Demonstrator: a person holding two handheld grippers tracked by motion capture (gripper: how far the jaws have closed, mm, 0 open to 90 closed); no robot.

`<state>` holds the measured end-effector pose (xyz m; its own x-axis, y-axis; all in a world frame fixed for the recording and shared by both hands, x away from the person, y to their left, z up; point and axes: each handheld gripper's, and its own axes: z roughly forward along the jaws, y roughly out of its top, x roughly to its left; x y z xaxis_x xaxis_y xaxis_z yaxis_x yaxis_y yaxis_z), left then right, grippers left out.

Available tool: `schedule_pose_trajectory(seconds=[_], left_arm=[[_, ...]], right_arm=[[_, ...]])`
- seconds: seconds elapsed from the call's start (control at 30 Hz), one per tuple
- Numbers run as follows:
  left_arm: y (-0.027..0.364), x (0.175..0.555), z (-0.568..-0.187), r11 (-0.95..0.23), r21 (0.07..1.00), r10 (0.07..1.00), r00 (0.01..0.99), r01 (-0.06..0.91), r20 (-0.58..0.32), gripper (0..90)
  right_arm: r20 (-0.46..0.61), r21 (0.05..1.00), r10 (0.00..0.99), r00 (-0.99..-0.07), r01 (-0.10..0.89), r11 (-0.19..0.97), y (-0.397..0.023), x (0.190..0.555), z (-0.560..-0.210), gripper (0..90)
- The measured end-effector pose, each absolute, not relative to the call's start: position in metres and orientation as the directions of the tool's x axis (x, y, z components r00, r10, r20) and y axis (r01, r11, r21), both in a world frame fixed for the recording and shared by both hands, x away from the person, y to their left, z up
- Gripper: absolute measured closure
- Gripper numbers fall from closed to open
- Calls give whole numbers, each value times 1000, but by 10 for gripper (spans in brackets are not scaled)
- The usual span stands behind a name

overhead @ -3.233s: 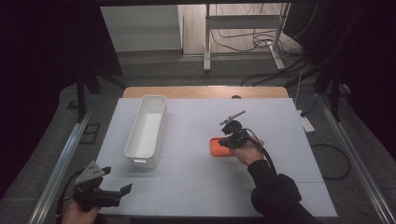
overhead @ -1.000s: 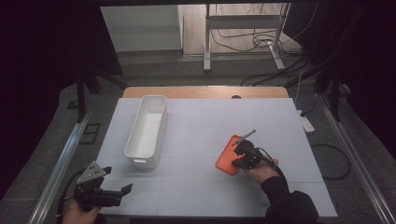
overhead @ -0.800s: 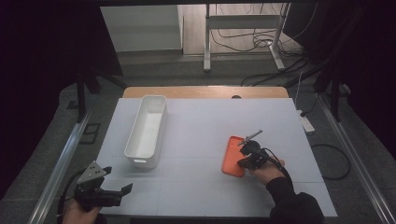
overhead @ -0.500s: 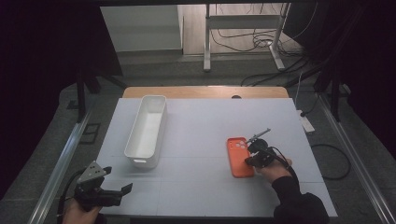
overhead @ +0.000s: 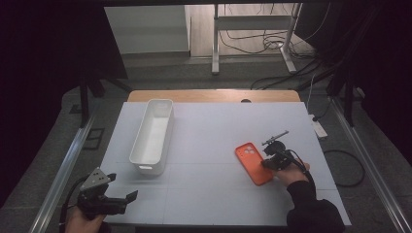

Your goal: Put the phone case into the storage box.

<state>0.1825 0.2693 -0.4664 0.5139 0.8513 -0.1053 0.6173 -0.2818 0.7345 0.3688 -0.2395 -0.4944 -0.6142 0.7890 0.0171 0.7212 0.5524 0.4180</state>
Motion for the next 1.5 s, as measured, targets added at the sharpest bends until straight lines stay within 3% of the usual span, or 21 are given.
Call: schedule_pose_trajectory(seconds=[0.17,0.47,0.77,1.23,1.5], left_arm=[[269,182,-466,-283,735,851,514,617,-104,27],[269,182,-466,-281,735,852,512,617,-104,27],[269,183,-466,-282,734,853,512,618,-104,28],[269,183,-466,-287,732,852,514,618,-101,30],[268,183,-466,-290,730,851,516,619,-99,30]], right_arm=[[19,417,787,-617,720,555,-239,368,-494,891],[15,505,781,-624,679,533,-238,361,-477,889],[-5,577,804,-595,655,488,-246,354,-462,608],[44,621,832,-554,667,411,-255,356,-460,37],[64,622,825,-562,669,407,-256,357,-461,0]])
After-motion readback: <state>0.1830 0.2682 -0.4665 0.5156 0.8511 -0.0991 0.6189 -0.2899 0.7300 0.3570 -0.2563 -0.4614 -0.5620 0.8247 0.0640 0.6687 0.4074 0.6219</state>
